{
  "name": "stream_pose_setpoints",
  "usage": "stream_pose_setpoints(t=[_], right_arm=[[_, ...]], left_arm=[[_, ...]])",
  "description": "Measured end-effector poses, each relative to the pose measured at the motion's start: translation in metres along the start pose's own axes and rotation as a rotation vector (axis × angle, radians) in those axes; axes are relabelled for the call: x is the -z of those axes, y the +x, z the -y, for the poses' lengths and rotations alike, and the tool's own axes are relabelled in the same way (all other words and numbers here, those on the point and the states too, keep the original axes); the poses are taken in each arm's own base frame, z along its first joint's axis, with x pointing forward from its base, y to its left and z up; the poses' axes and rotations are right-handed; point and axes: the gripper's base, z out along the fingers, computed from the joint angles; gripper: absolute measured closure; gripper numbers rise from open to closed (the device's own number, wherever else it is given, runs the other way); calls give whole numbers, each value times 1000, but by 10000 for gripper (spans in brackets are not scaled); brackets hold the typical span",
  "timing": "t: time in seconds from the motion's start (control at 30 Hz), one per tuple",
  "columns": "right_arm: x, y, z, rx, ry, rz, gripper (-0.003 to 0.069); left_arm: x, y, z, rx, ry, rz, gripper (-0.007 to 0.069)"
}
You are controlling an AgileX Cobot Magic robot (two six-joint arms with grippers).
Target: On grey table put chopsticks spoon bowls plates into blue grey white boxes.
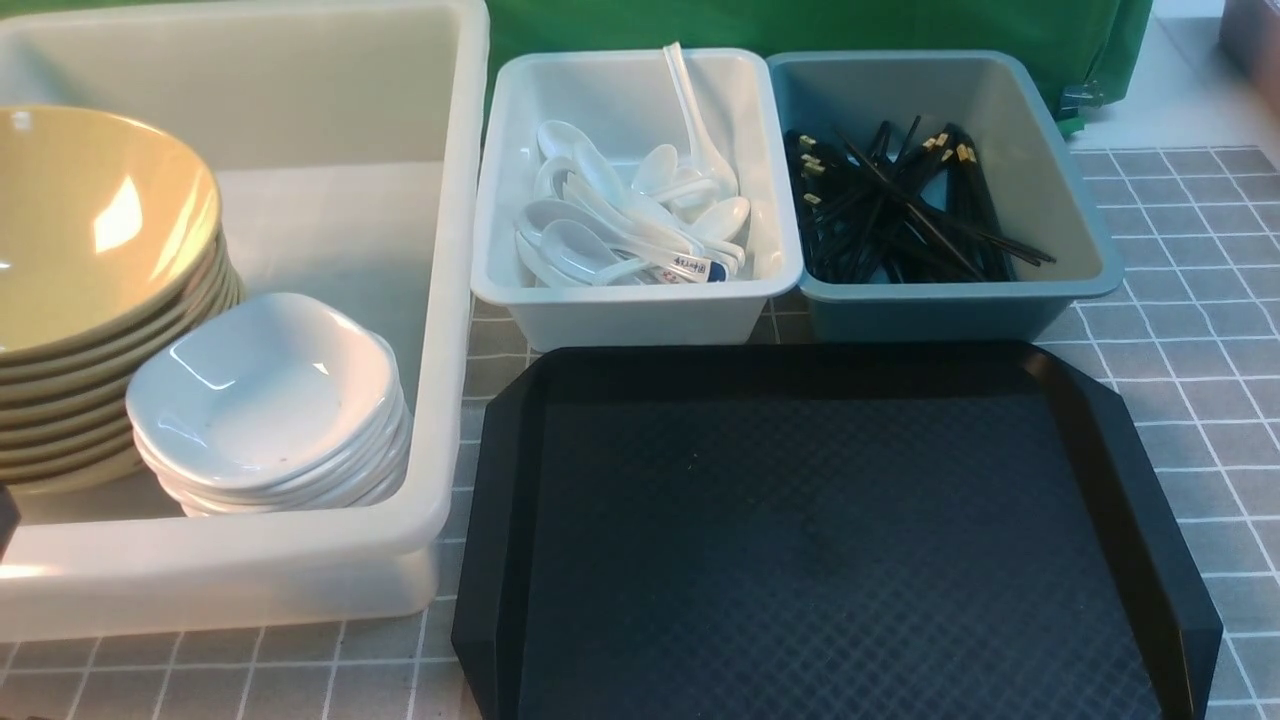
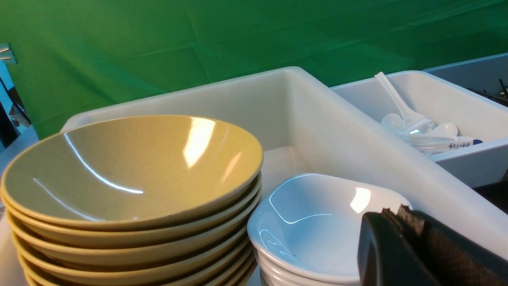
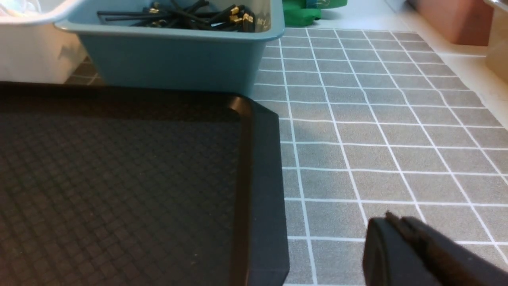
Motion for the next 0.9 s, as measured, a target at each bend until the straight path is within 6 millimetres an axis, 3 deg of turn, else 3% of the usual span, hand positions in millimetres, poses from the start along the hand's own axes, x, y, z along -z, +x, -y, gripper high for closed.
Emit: stream_pose_setpoints(t=[0.57,0.7,0.8,0.83,0.87,0.9], right_arm=[[0,0,0,2,0,0,614],[0,0,0,2,0,0,614],[0,0,0,2,0,0,613],[0,0,0,2,0,0,612],[0,0,0,2,0,0,610],[0,0,0,2,0,0,609]], left_arm=[[0,1,0,-1,-1,2,636],[-1,24,0,-48,-52,-13,636],[-6,56,2,34,-83,-67,636],[-6,59,3,35,-85,-70,636],[-9,76,4,98,-98,-115,636],[-10,78,4,111,-100,-121,636]])
